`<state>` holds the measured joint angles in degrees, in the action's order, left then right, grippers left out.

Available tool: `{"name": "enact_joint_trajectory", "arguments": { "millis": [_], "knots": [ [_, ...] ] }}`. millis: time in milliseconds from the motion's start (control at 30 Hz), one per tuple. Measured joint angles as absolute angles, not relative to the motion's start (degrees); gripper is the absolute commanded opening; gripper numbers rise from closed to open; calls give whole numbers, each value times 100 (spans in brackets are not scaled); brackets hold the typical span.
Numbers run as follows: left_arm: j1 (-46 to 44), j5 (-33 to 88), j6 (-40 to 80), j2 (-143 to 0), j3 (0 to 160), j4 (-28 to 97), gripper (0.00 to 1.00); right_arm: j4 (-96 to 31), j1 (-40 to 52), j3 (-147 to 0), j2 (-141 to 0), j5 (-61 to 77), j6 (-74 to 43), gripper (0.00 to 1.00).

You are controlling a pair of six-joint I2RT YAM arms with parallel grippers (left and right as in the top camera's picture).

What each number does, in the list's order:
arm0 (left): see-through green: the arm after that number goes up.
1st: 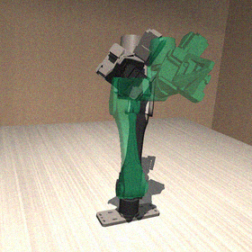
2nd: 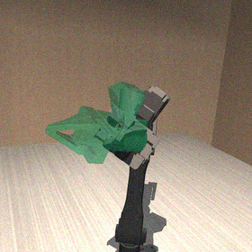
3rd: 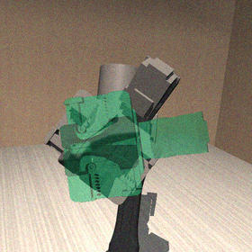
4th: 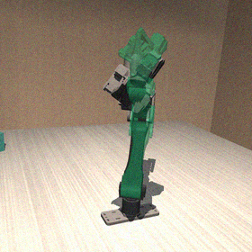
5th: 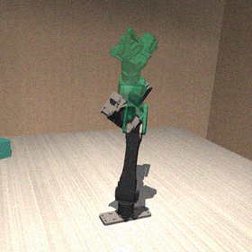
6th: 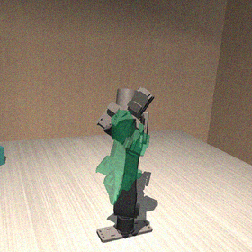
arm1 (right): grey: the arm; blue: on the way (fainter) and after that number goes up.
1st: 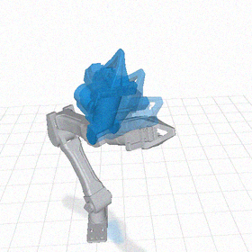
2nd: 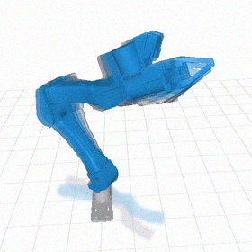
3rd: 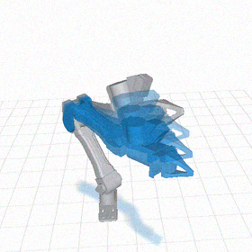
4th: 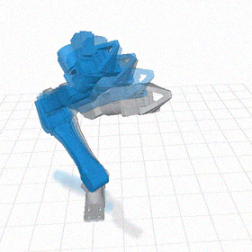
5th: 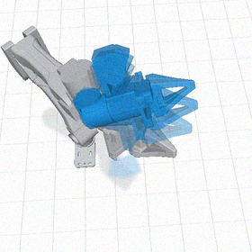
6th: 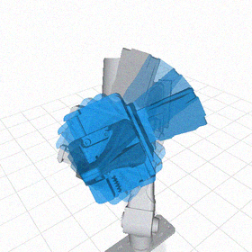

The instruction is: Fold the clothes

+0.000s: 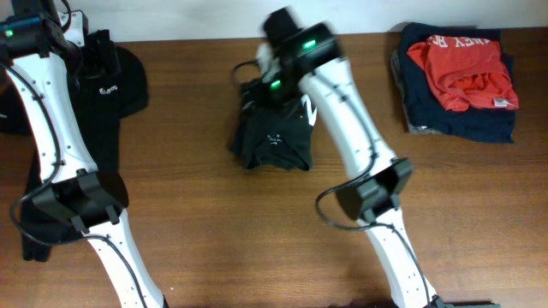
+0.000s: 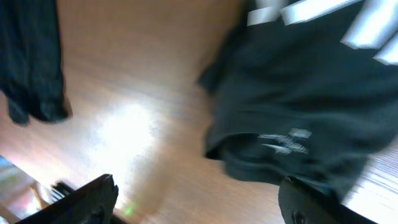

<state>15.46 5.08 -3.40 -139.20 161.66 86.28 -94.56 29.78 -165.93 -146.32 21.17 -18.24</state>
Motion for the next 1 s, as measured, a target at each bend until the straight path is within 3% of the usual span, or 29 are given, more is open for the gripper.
{"name": "enact_joint_trajectory", "arguments": {
  "millis": [133, 367, 500, 767, 1000],
  "knots": [
    [1625, 416, -340, -13920, 16166, 8630, 99, -8444, 3524, -16274, -14632, 1697, -1848, 71],
    [2023, 373, -340, -13920, 16166, 8720, 99, -6326, 3911, -14387, -14656, 1503, -1820, 70],
    [2174, 355, -340, -13920, 16166, 8744, 99, -5859, 3892, -13533, -14665, 1503, -1824, 70],
    [2182, 357, -340, -13920, 16166, 8766, 99, -6777, 3688, -13284, -14671, 1544, -1686, 70],
    [2182, 390, -340, -13920, 16166, 8770, 99, -7889, 2755, -13284, -14671, 1610, -1035, 68]
  ]
}}
